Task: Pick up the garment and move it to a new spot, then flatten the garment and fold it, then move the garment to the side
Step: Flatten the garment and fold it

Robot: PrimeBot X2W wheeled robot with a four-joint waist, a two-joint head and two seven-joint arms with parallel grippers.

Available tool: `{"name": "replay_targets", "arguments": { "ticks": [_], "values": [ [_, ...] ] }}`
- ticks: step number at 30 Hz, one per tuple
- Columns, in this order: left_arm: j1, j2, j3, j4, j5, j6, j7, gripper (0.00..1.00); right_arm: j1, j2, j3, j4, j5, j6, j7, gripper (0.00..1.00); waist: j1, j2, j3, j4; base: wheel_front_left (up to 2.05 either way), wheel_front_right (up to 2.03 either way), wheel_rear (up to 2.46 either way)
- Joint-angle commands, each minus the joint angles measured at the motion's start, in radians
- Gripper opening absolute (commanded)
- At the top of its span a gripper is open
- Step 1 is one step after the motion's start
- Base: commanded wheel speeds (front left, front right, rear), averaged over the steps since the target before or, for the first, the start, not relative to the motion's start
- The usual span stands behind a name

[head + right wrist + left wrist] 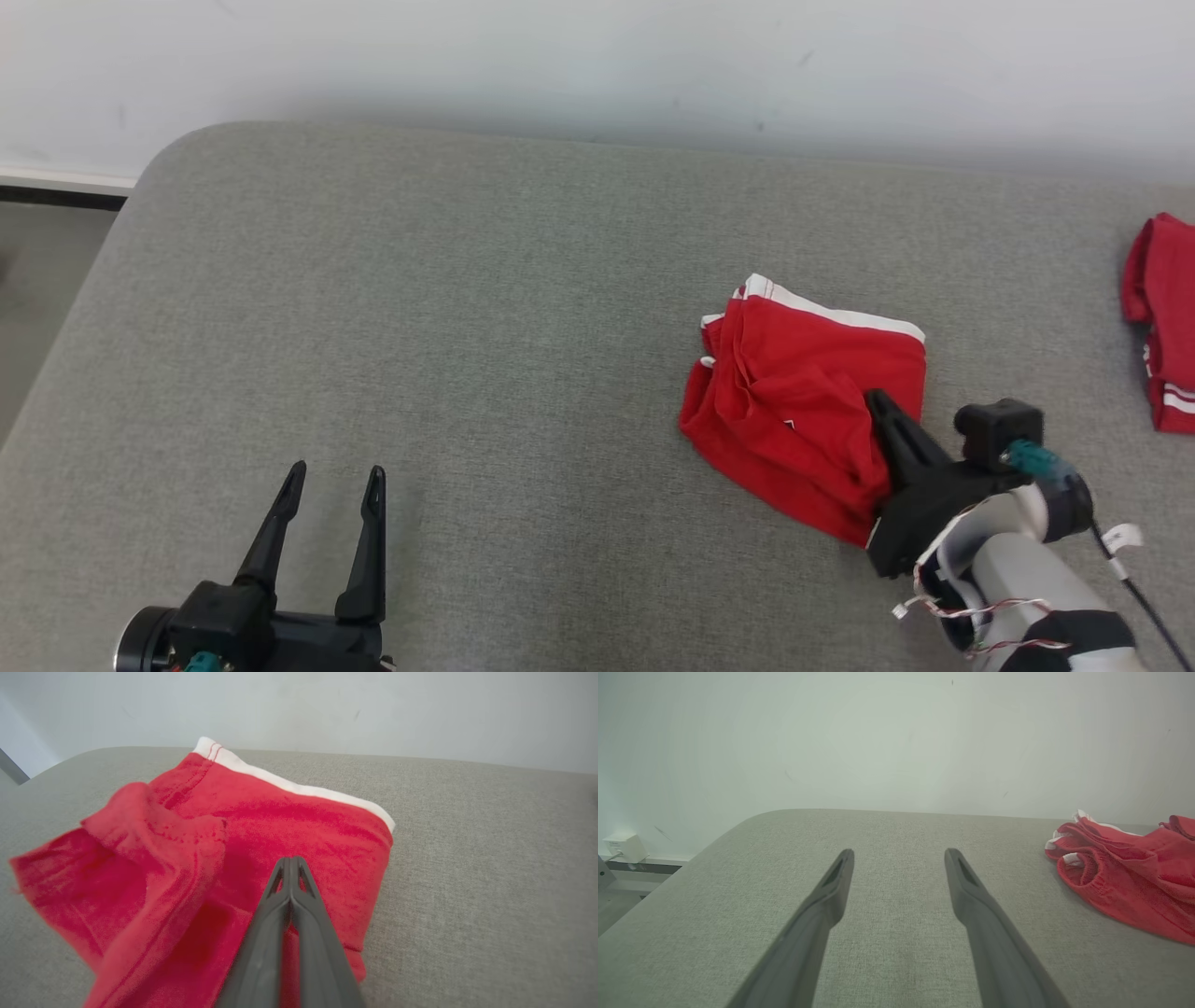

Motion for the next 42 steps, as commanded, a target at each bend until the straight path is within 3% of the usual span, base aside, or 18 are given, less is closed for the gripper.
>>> {"name": "replay_targets", "arguments": {
  "ticks": [1,10,16,21,33,42],
  "values": [
    [-0.006,0.002,0.001,0.005,-0.007,0.001,-0.003,1.0,-0.014,0.019,0.017,0.025,-0.006,-0.003,-0.016,0.0,-0.0001,0.0,0.002,0.019,0.0,0.0,0.0],
    [-0.016,0.0,-0.005,0.013,-0.008,0.001,-0.003,1.0,-0.039,0.148,0.127,0.102,0.034,-0.003,-0.048,0.0,-0.0001,0.0,0.004,0.05,0.0,0.0,0.0],
    [-0.024,0.0,-0.009,0.017,-0.008,0.001,-0.003,1.0,-0.055,0.184,0.157,0.065,0.023,-0.003,-0.049,0.0,-0.0001,0.0,0.01,0.051,0.0,0.0,0.0],
    [-0.021,0.007,-0.007,0.019,-0.004,0.001,-0.003,1.0,-0.037,0.171,0.097,-0.032,-0.007,-0.003,-0.049,0.0,-0.0001,0.0,0.003,0.028,0.0,0.0,0.0],
    [-0.001,0.023,0.011,0.02,0.005,0.001,-0.003,1.0,0.176,0.082,-0.087,-0.422,-0.073,-0.003,-0.047,0.0,-0.0001,0.0,-0.053,-0.065,0.0,0.0,0.0],
    [0.028,0.028,0.031,0.018,0.009,0.001,-0.003,1.0,0.353,0.095,-0.27,-0.557,-0.128,-0.003,-0.047,0.0,-0.0001,0.0,-0.081,-0.118,0.0,0.0,0.0]
  ]
}}
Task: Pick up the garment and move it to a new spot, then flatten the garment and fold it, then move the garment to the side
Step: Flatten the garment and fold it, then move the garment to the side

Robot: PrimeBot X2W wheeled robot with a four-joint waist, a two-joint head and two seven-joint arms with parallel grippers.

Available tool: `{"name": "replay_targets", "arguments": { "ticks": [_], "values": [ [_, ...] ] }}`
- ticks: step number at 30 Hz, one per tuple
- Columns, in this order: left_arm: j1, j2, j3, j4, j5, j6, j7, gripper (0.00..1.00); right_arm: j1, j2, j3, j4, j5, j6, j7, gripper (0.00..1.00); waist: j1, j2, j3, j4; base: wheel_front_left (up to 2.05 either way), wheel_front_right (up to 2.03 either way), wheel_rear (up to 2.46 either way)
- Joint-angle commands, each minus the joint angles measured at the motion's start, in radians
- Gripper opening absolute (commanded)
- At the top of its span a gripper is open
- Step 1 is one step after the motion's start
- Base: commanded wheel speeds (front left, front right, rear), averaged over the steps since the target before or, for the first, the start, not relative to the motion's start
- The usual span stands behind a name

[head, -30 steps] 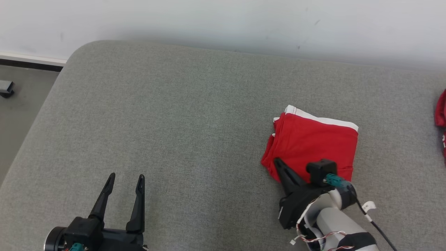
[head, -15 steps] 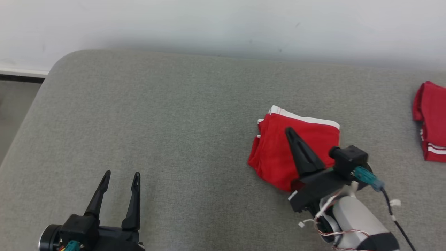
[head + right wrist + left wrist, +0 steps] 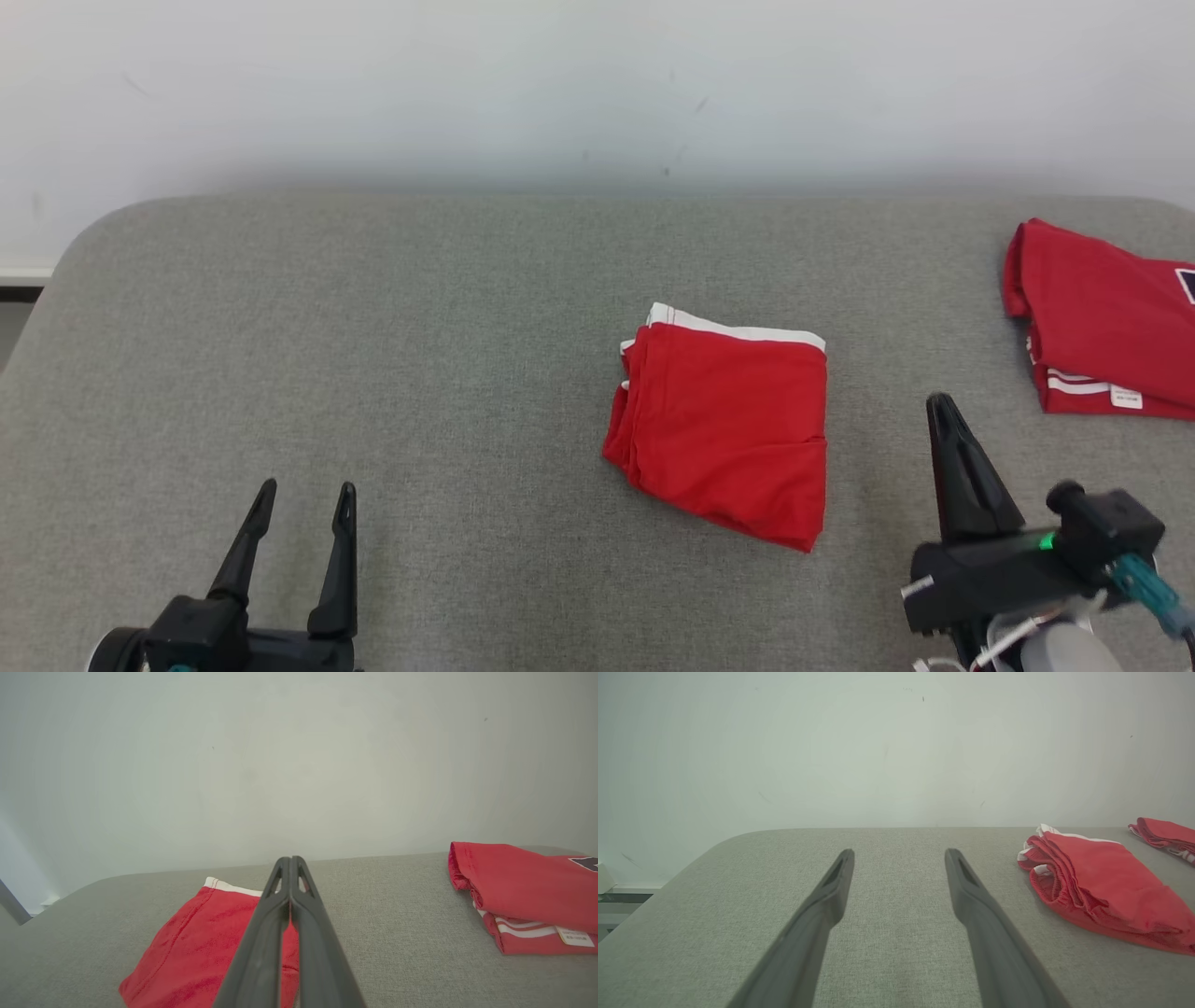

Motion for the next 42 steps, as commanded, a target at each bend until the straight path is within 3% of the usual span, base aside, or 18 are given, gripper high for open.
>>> {"name": "replay_targets", "arguments": {
  "ticks": [1,3,4,5,6,7,20,42],
  "values": [
    [0.019,0.005,0.005,0.0,0.008,0.001,-0.003,1.0,0.029,0.009,-0.011,-0.012,-0.017,-0.003,0.0,0.0,0.0,0.0,-0.016,-0.015,0.0,0.0,0.0],
    [0.021,0.006,0.005,0.0,0.007,0.001,-0.003,1.0,0.068,0.021,-0.048,-0.041,-0.03,-0.003,0.0,0.0,0.0,0.0,-0.023,-0.016,0.0,0.0,0.0],
    [0.026,0.006,0.005,0.002,0.006,0.001,-0.003,1.0,0.088,0.03,-0.065,-0.058,-0.036,-0.003,0.0,0.06,0.0,0.0,-0.026,-0.015,0.0,0.0,0.0],
    [0.03,0.006,0.009,0.003,0.006,0.001,-0.003,1.0,0.109,0.039,-0.079,-0.07,-0.045,-0.003,0.0,0.24,0.0,0.0,-0.03,-0.015,0.0,0.0,0.0],
    [0.035,0.005,0.014,0.005,0.006,0.001,-0.003,1.0,0.132,0.046,-0.088,-0.084,-0.06,-0.003,0.0,0.56,0.0,0.0,-0.033,-0.015,0.0,0.0,0.0],
    [0.038,0.003,0.015,0.006,0.006,0.001,-0.003,1.0,0.15,0.052,-0.094,-0.095,-0.079,-0.003,0.0,1.0,0.0,0.0,-0.037,-0.015,0.0,0.0,0.0],
    [0.097,0.011,0.037,0.013,0.024,0.001,-0.003,1.0,0.278,0.103,-0.114,-0.152,-0.159,-0.003,0.0,1.0,0.0,0.0,-0.089,0.001,0.0,0.0,0.0],
    [0.131,0.005,0.073,-0.002,0.022,0.001,-0.003,1.0,0.296,0.115,-0.113,-0.131,-0.198,-0.003,0.005,1.0,0.0,0.0,-0.11,0.028,0.0,0.0,0.0]
  ]
}}
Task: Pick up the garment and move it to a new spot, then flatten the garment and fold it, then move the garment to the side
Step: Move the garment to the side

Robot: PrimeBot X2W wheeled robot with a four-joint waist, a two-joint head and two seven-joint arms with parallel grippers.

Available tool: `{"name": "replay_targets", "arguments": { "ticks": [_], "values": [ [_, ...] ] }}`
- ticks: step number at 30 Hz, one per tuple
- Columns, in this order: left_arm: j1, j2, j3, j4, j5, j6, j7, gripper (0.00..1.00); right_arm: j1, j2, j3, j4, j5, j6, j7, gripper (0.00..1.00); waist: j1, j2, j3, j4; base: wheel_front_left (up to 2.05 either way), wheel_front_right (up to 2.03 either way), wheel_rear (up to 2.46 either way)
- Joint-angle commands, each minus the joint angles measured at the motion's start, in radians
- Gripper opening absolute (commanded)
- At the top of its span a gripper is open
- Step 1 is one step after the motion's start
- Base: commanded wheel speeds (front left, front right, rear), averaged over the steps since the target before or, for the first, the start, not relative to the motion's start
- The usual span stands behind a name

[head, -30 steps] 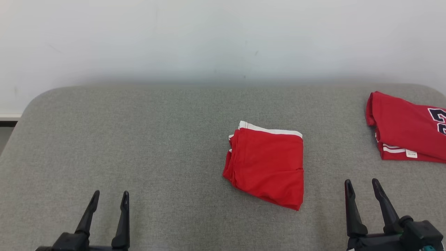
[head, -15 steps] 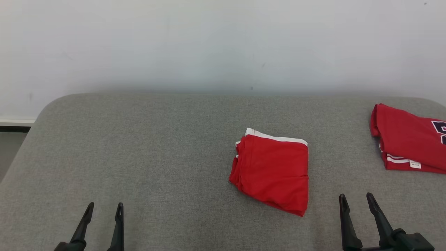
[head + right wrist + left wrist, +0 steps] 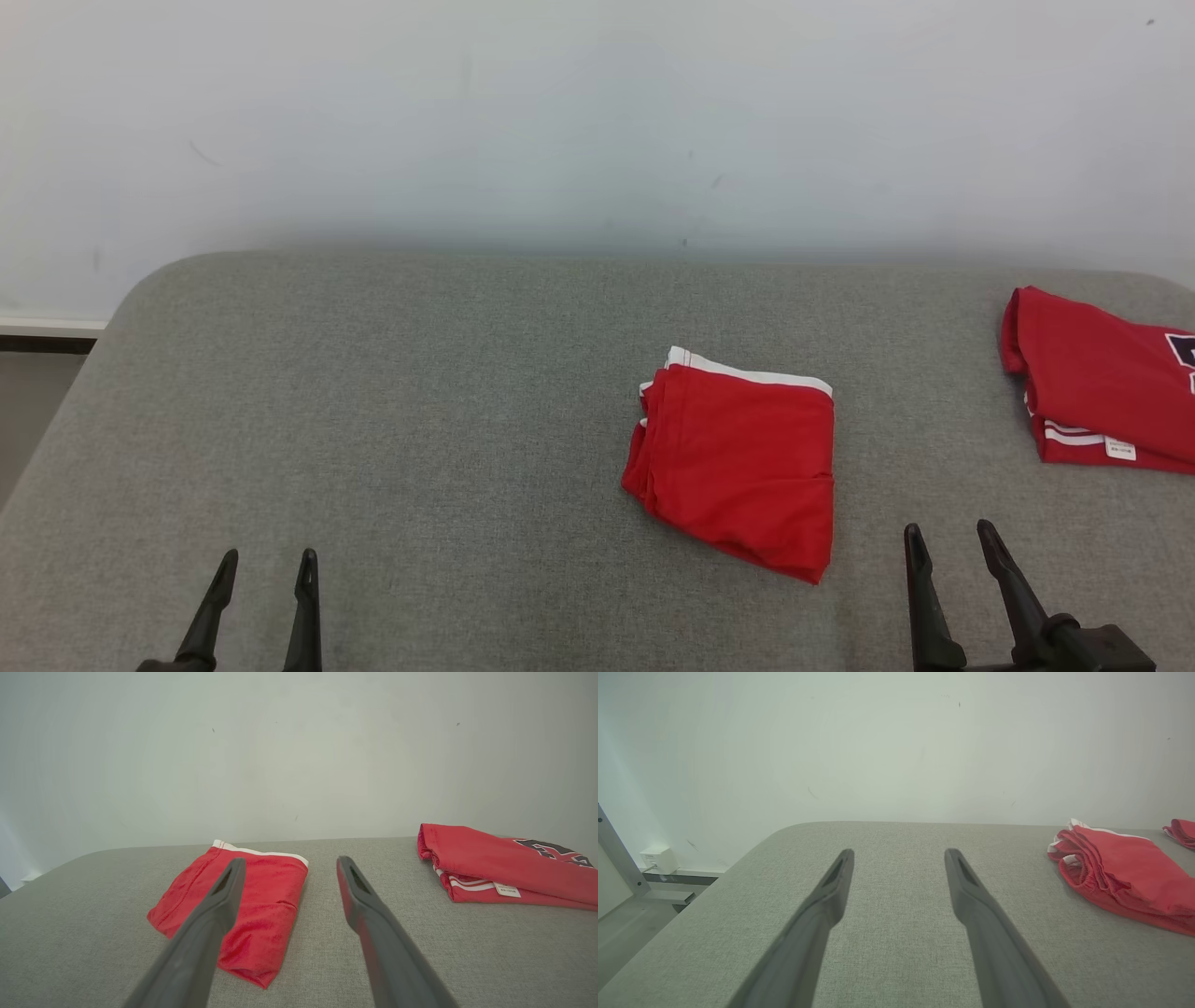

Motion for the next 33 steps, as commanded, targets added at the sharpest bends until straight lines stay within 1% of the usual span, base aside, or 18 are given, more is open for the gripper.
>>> {"name": "replay_targets", "arguments": {
  "ticks": [1,16,24,28,33],
  "values": [
    [0.018,0.006,0.0,-0.006,-0.008,0.001,-0.003,1.0,0.015,0.002,-0.002,-0.004,-0.009,-0.003,0.003,1.0,0.0,0.0,0.0,0.0,0.0,0.0,0.0],
    [0.03,0.006,0.003,-0.023,-0.012,0.001,-0.003,1.0,0.012,0.003,-0.007,0.012,-0.006,-0.003,0.007,1.0,0.0,0.0,-0.001,0.003,0.0,0.0,0.0],
    [0.031,0.003,-0.002,-0.029,-0.011,0.001,-0.003,1.0,-0.03,-0.003,-0.005,0.04,0.006,-0.003,0.023,1.0,0.0,0.0,0.002,0.008,0.0,0.0,0.0],
    [0.021,0.002,-0.008,-0.029,-0.012,0.001,-0.003,1.0,-0.101,-0.023,-0.005,0.087,0.016,-0.003,0.072,1.0,0.0,0.0,0.01,0.016,0.0,0.0,0.0],
    [-0.004,0.004,-0.024,-0.027,-0.012,0.001,-0.003,1.0,-0.226,-0.055,0.0,0.195,0.023,-0.003,0.171,1.0,0.0,0.0,0.028,0.033,0.0,0.0,0.0]
  ]
}}
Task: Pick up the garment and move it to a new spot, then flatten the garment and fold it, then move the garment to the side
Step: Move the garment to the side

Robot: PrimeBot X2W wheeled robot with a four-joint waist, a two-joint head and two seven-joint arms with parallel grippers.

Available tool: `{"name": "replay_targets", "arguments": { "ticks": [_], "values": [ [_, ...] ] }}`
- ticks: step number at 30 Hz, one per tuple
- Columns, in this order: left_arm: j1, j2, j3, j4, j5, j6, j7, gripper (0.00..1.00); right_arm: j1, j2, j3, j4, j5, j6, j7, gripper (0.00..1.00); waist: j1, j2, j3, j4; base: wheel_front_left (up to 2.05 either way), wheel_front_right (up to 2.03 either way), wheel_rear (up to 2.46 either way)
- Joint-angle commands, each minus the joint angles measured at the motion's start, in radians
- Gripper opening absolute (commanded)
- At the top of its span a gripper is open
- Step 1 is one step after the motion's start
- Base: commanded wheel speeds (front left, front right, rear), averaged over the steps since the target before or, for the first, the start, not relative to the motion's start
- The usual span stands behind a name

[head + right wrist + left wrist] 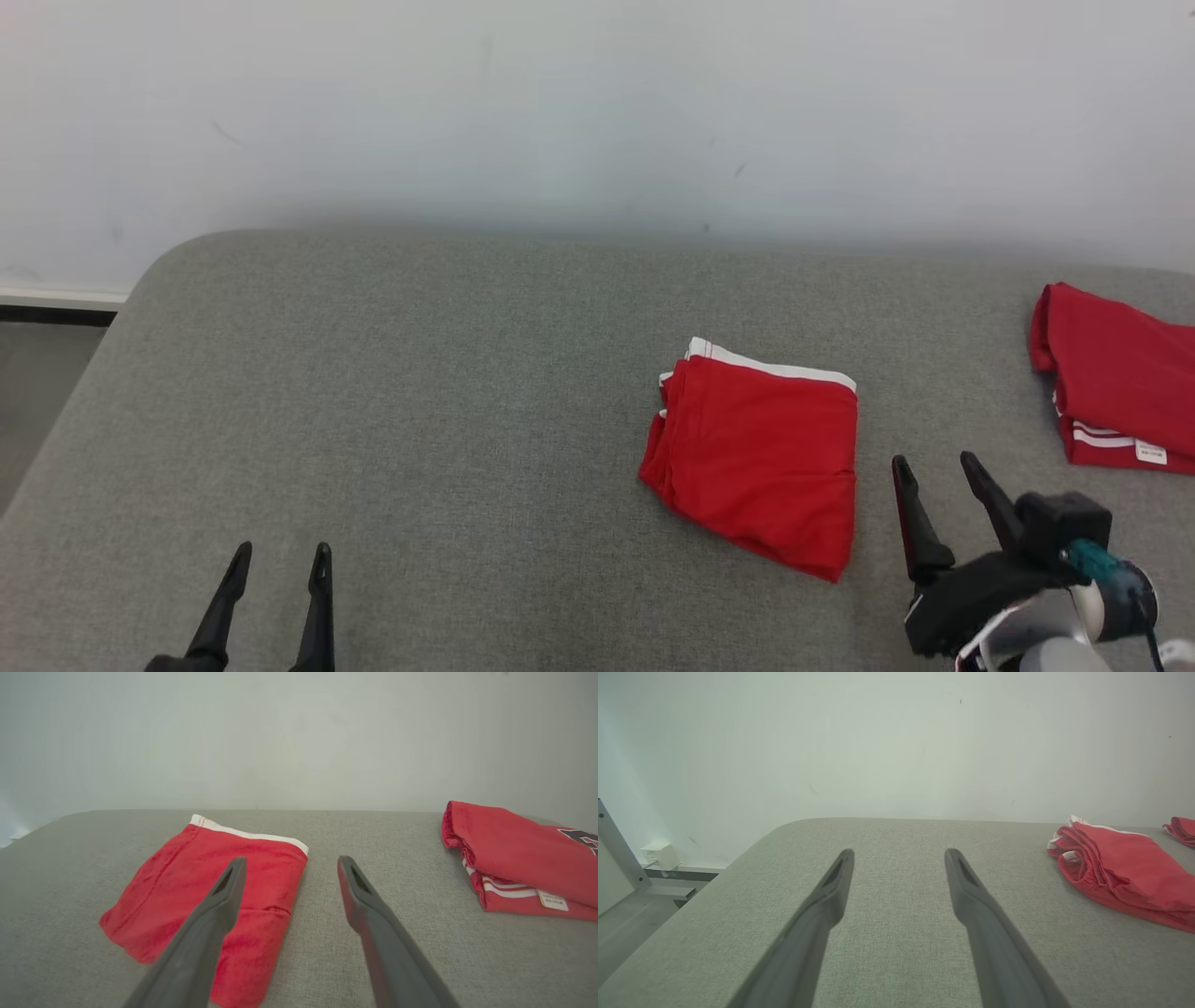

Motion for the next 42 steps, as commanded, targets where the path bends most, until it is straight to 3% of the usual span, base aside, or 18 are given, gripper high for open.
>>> {"name": "replay_targets", "arguments": {
  "ticks": [1,15,29,30,31,37,42],
  "values": [
    [-0.017,-0.001,-0.004,-0.001,-0.004,0.001,-0.003,1.0,-0.025,-0.008,-0.004,0.019,0.003,-0.003,0.011,1.0,-0.0001,-0.0001,0.013,0.011,0.0,0.0,0.0],
    [-0.083,-0.005,-0.068,0.014,-0.017,0.001,-0.003,1.0,-0.315,-0.037,-0.009,0.404,0.019,-0.003,0.097,1.0,-0.0001,-0.0001,0.087,0.09,0.0,0.0,0.0],
    [-0.113,-0.008,-0.073,0.032,-0.023,0.001,-0.003,1.0,-0.413,0.013,-0.001,0.713,0.035,-0.003,0.101,1.0,-0.0001,-0.0001,0.124,0.099,0.0,0.0,0.0],
    [-0.112,-0.009,-0.072,0.032,-0.023,0.001,-0.003,1.0,-0.413,0.023,0.006,0.72,0.05,-0.003,0.096,0.42,-0.0001,-0.0001,0.125,0.096,0.0,0.0,0.0],
    [-0.113,-0.009,-0.069,0.033,-0.022,0.001,-0.003,1.0,-0.415,0.028,0.013,0.731,0.062,-0.001,0.096,0.0,-0.0001,-0.0001,0.125,0.092,0.0,0.0,0.0],
    [-0.138,-0.014,-0.077,0.031,-0.024,0.001,-0.003,1.0,-0.463,-0.014,0.072,0.741,0.071,-0.003,0.073,0.0,-0.0001,-0.0001,0.147,0.073,0.0,0.0,0.0],
    [-0.164,-0.017,-0.084,0.021,-0.033,0.001,-0.003,1.0,-0.539,-0.08,0.183,0.703,0.067,-0.003,0.096,0.0,-0.0001,-0.0001,0.199,0.047,0.0,0.0,0.0]
  ]
}}
